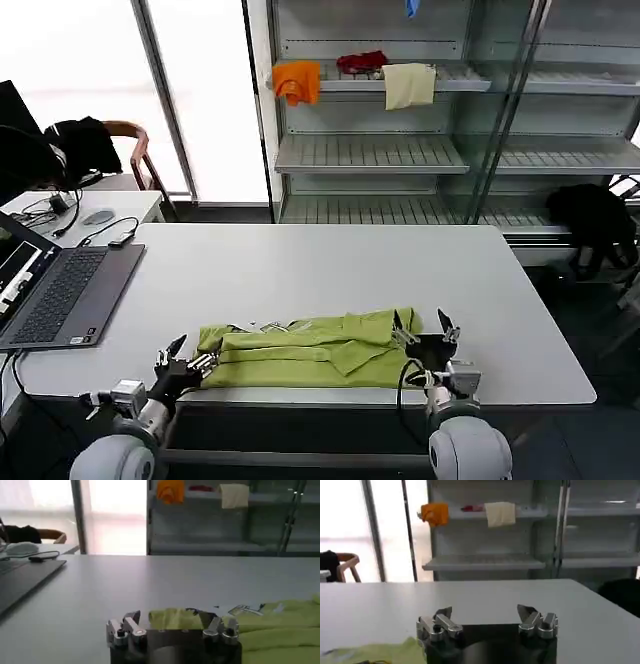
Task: Fold and organize the clothes.
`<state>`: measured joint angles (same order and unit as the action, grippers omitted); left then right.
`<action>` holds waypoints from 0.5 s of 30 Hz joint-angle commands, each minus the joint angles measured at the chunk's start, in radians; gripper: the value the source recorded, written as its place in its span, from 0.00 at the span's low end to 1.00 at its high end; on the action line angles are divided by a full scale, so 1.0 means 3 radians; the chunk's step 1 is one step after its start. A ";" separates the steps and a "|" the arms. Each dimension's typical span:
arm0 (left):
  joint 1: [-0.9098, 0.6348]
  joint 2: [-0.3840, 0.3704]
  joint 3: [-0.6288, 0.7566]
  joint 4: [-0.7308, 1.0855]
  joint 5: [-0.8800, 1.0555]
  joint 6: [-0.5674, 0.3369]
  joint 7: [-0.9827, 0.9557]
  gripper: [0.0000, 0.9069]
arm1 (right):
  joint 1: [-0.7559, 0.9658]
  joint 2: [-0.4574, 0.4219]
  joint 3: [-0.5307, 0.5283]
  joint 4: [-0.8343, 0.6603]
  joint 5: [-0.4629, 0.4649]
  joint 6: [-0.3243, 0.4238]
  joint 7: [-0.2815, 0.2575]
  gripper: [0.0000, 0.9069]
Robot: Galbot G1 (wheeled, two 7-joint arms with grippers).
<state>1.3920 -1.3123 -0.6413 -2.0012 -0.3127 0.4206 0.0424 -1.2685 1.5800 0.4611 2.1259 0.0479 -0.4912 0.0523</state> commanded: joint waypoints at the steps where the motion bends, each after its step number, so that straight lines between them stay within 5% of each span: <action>1: 0.0089 -0.0190 0.0138 0.0063 0.0008 -0.0237 -0.0708 1.00 | 0.0146 0.0023 -0.0020 0.0123 0.0341 -0.0032 0.0036 1.00; 9: 0.0112 -0.0216 0.0204 0.0108 0.0024 -0.0224 -0.0633 0.94 | 0.0145 0.0023 -0.0017 0.0083 0.0339 -0.0027 0.0035 1.00; 12: 0.0097 -0.0243 0.0236 0.0130 0.0046 -0.0223 -0.0630 0.80 | 0.0136 0.0023 -0.0011 0.0082 0.0334 -0.0026 0.0035 1.00; 14: 0.0084 -0.0258 0.0251 0.0147 0.0081 -0.0222 -0.0619 0.64 | 0.0128 0.0020 -0.0007 0.0074 0.0322 -0.0023 0.0032 1.00; 15: 0.0080 -0.0263 0.0259 0.0152 0.0093 -0.0220 -0.0618 0.49 | 0.0127 0.0018 -0.0006 0.0072 0.0324 -0.0021 0.0036 1.00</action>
<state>1.4134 -1.3713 -0.5840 -1.9666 -0.3035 0.3693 -0.0997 -1.2417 1.5853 0.4588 2.1396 0.1200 -0.4954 0.0594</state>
